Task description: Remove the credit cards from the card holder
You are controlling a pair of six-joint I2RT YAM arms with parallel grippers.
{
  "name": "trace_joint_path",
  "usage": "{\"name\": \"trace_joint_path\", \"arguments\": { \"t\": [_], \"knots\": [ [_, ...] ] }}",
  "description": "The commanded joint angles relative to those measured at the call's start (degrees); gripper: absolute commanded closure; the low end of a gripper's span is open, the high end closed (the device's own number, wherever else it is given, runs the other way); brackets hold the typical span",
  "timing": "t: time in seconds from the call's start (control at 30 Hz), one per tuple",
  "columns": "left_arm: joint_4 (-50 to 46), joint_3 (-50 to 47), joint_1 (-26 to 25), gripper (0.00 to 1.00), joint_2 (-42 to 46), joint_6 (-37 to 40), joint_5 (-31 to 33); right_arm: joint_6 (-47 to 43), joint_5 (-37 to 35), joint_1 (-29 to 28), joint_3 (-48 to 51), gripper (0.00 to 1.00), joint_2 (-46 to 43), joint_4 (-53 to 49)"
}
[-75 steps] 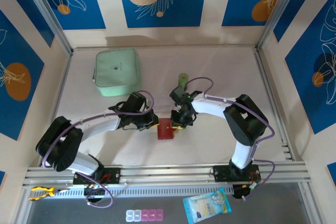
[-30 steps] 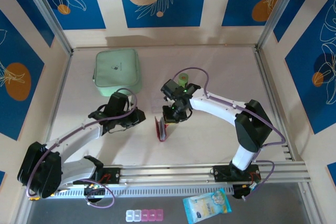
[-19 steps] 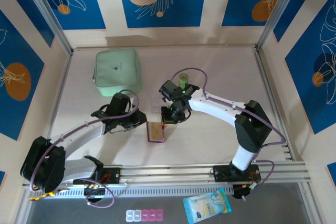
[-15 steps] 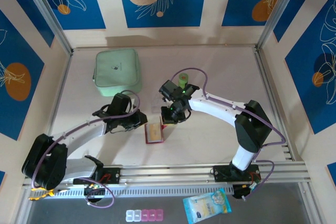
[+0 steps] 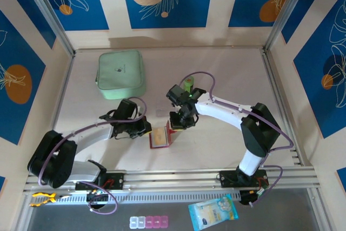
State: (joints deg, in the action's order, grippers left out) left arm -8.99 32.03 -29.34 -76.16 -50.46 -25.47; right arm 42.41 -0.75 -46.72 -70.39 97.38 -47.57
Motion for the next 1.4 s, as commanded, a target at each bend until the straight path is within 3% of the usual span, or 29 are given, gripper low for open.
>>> {"name": "trace_joint_path", "arguments": {
  "t": [0.0,0.7,0.93,1.17,1.37],
  "knots": [
    [0.84,-1.47,-0.63,1.00,-1.09,0.71,0.02,0.13,-1.81,0.62,1.70,0.95,-0.64,-2.10],
    [3.04,-5.25,-1.99,1.00,-4.59,-1.19,2.05,0.04,-9.23,-0.28,3.42,0.91,7.39,-2.29],
    [2.70,-4.87,-2.21,1.00,-4.61,-1.40,2.17,0.73,-10.57,-0.91,3.50,0.82,9.33,-2.40],
    [2.45,-4.68,-2.25,1.00,-4.88,-1.18,2.54,1.18,-11.80,-0.92,2.81,0.69,6.82,-4.61],
    [1.92,-4.52,-2.22,1.00,-4.79,-0.96,2.75,1.17,-13.42,-0.57,2.42,0.64,3.77,-7.07]
  ]
}}
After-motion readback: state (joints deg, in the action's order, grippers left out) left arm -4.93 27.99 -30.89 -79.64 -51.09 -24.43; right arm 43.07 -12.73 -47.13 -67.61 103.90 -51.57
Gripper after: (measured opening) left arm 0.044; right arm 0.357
